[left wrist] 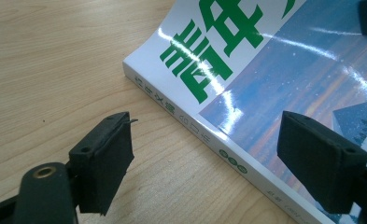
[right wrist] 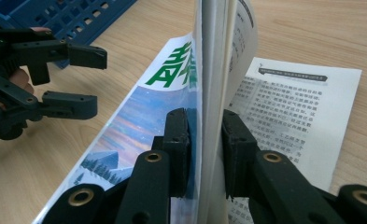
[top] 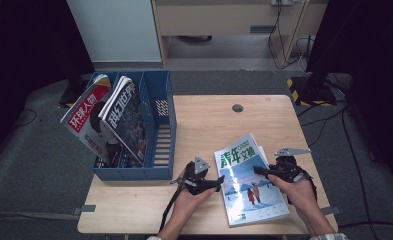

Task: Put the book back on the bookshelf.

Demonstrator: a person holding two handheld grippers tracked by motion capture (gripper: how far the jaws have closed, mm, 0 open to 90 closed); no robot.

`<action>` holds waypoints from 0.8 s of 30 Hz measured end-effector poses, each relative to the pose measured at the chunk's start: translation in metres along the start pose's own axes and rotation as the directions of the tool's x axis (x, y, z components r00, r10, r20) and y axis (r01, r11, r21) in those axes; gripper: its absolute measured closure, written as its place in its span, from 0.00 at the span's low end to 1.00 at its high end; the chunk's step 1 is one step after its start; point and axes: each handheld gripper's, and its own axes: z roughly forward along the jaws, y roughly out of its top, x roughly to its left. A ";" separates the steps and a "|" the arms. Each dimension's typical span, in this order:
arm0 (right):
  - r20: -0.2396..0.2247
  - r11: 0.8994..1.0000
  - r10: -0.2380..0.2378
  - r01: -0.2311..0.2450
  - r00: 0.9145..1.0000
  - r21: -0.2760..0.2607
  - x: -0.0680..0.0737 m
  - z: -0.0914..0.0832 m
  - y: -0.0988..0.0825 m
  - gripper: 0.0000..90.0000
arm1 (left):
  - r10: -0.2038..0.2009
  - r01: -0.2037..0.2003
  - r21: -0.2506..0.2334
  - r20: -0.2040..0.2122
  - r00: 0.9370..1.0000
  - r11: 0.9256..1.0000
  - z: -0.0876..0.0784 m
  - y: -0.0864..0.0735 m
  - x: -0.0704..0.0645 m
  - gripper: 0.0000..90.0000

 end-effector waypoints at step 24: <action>0.031 0.992 -0.062 0.065 0.998 -0.104 0.015 -0.012 0.016 0.84 | -0.040 0.039 0.012 0.091 0.995 0.999 0.004 0.016 0.003 0.15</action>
